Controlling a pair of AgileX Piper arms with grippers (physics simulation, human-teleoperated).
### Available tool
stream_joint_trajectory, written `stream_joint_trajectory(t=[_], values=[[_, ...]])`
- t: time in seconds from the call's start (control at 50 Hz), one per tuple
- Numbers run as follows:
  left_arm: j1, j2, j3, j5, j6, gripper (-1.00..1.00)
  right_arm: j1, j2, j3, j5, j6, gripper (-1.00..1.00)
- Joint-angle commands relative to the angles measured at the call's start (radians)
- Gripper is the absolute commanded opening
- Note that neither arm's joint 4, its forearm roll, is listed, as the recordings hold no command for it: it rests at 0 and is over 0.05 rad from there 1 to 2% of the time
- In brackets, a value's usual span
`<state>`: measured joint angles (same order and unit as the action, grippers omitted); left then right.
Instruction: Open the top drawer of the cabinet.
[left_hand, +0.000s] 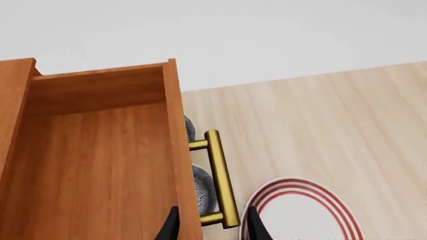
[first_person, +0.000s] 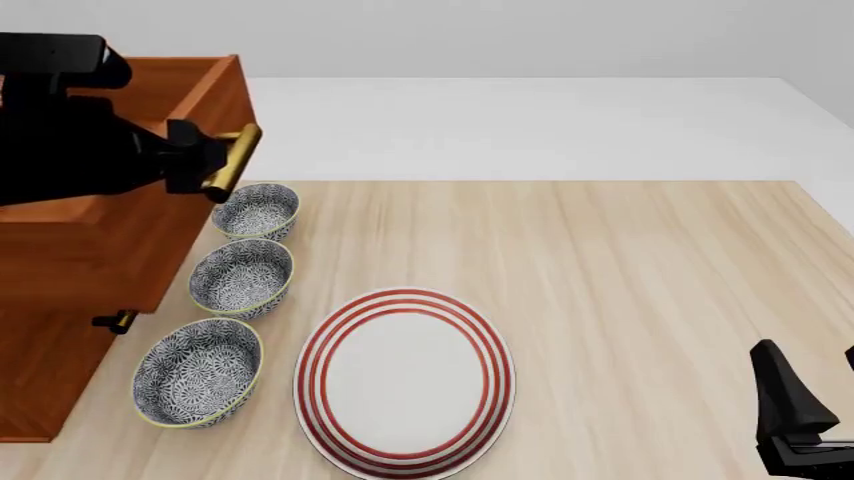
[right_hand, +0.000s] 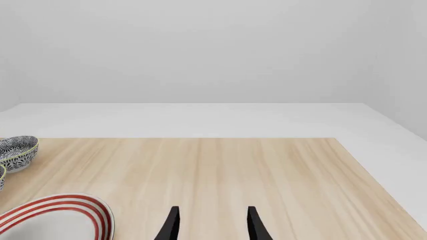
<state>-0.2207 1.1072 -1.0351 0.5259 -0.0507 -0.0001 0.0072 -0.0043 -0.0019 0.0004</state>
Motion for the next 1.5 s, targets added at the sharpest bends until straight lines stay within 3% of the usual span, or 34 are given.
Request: stream_joint_trajectory(t=[0.02,0.84,1.5], values=[[-0.018,-0.001,-0.009,0.009,0.005,1.00,0.000,0.000,0.000,0.000,0.000,1.00],[-0.089,-0.023,0.017,0.005,-0.019,1.00,0.000,0.000,0.000,0.000,0.000,1.00],[-0.110,-0.020,-0.013,0.016,-0.039,1.00,0.000,0.000,0.000,0.000,0.000,1.00]])
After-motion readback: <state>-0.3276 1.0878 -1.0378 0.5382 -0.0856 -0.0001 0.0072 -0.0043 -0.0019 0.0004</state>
